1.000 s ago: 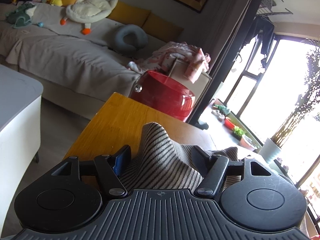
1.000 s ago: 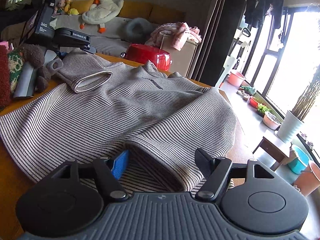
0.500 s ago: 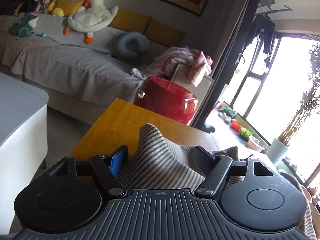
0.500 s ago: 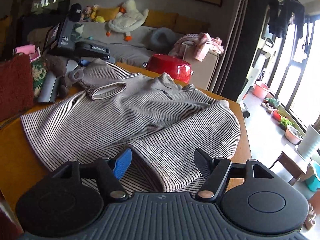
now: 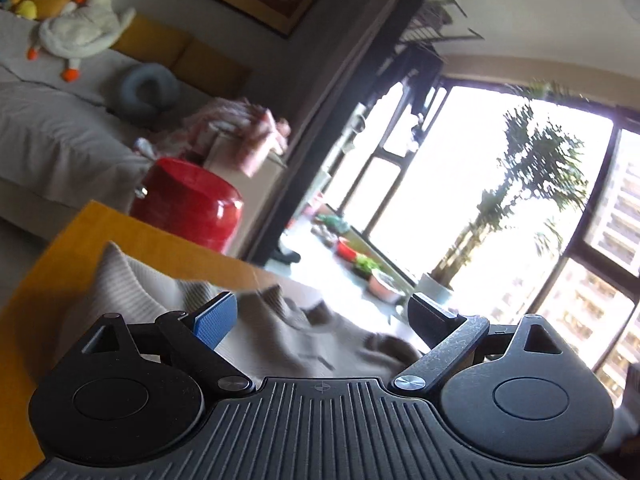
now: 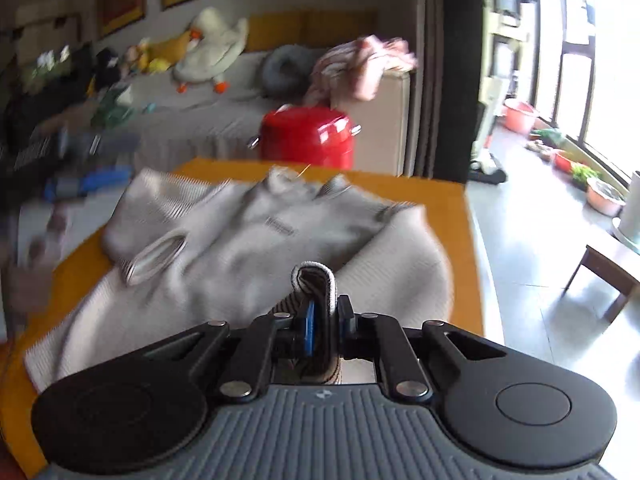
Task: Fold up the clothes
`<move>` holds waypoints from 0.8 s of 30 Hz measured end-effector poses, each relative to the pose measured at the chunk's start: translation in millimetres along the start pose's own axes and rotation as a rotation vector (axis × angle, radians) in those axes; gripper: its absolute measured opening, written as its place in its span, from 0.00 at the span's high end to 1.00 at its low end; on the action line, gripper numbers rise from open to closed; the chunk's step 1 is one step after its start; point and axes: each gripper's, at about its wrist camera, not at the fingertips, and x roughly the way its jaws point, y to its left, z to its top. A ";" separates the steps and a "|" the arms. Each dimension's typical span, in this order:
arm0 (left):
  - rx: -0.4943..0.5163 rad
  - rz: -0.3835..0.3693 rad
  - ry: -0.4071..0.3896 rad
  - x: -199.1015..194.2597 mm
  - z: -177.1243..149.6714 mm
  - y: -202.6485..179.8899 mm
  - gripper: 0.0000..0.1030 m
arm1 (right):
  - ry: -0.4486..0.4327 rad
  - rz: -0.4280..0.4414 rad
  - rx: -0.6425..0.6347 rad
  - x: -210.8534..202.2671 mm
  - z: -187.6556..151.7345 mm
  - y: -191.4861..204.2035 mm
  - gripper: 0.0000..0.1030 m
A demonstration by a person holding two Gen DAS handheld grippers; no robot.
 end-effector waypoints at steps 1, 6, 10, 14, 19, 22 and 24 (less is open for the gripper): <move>0.023 -0.012 0.026 5.3 -9.4 -4.6 0.07 | -0.044 -0.021 0.050 -7.1 14.1 -15.1 0.90; 0.086 -0.044 0.094 21.4 -40.1 -12.3 0.06 | -0.241 -0.074 0.166 -39.5 85.1 -53.6 0.90; 0.090 -0.044 0.123 25.9 -46.0 -9.6 0.03 | -0.344 -0.044 0.132 -44.6 135.1 -36.1 0.91; 0.075 -0.030 0.154 30.6 -47.2 -5.3 0.02 | -0.352 0.038 0.112 -18.9 167.4 -4.1 0.91; 0.081 -0.021 0.168 32.8 -47.4 -6.7 0.00 | -0.264 0.132 0.060 41.0 179.6 52.0 0.90; 0.088 -0.019 0.176 33.4 -48.7 -8.4 0.00 | -0.218 0.168 0.036 73.9 178.8 79.8 0.90; 0.089 -0.017 0.182 34.0 -49.0 -8.8 0.00 | -0.193 0.186 0.026 91.1 176.6 92.8 0.94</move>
